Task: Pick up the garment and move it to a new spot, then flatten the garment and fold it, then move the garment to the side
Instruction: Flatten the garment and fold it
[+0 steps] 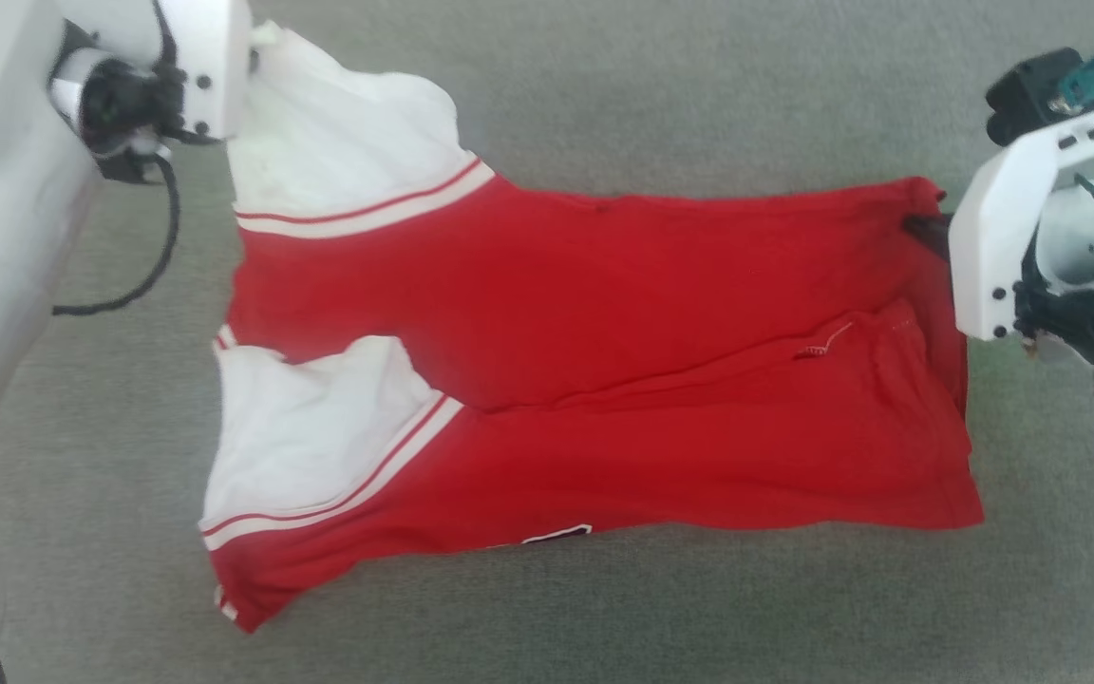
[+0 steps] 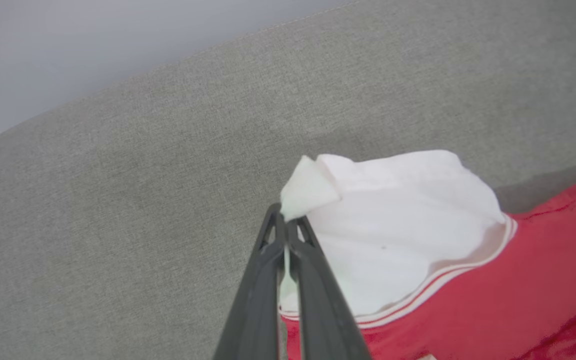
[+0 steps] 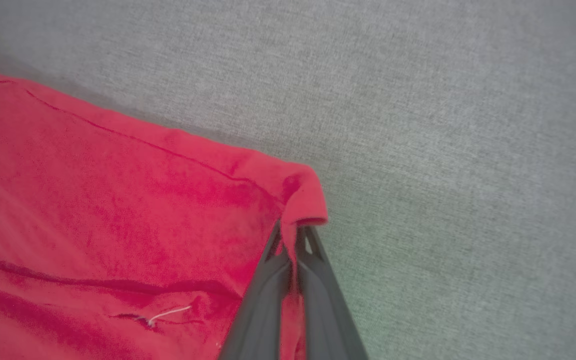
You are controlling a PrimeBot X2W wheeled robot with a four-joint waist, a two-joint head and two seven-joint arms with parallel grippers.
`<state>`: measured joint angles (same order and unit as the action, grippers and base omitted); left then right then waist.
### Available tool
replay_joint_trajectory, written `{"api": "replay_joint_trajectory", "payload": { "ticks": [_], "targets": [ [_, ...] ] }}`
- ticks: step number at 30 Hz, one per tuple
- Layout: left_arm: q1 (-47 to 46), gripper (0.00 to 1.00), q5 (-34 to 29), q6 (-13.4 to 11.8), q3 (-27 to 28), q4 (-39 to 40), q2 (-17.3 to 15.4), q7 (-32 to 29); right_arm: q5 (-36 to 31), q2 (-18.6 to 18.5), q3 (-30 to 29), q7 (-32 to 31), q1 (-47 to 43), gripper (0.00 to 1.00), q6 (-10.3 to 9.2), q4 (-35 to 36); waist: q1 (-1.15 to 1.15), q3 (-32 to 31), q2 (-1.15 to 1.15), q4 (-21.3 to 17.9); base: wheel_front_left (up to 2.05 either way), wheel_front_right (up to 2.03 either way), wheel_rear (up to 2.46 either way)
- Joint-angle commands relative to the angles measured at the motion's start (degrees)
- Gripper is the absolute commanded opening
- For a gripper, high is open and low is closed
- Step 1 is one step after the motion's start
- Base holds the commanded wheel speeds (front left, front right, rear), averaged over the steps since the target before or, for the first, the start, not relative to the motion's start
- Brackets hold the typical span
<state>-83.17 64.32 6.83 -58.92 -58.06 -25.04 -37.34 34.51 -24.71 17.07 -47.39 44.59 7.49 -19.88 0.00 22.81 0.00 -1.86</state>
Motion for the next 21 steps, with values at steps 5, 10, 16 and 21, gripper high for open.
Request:
{"api": "replay_joint_trajectory", "payload": {
  "ticks": [5,10,16,21],
  "targets": [
    [2.86,0.0,-0.7,-0.79,-1.31,5.38,-1.52,-1.6,-0.29,-0.94,-2.77,-1.32,-4.64,0.0,0.0,3.91,0.0,-4.95,0.0,3.5,0.0,0.0,0.0],
    [6.61,0.0,0.08,-3.88,-1.74,13.78,-4.09,-3.49,-0.93,-1.59,-6.36,-3.74,-9.26,0.0,0.0,8.52,0.0,-7.52,0.0,5.23,0.0,0.0,0.0],
    [13.38,0.0,1.84,-10.85,-1.91,29.45,-9.88,-6.51,-1.11,-1.96,-10.31,-7.71,-15.7,0.0,0.01,14.74,0.0,-9.55,0.0,6.47,0.0,0.0,0.0],
    [20.27,0.0,3.36,-18.16,-2.02,45.25,-16.31,-8.33,-0.42,-1.9,-13.63,-10.72,-21.41,0.0,0.0,18.9,0.0,-10.15,0.0,6.87,0.0,0.0,0.0]
  ]
}}
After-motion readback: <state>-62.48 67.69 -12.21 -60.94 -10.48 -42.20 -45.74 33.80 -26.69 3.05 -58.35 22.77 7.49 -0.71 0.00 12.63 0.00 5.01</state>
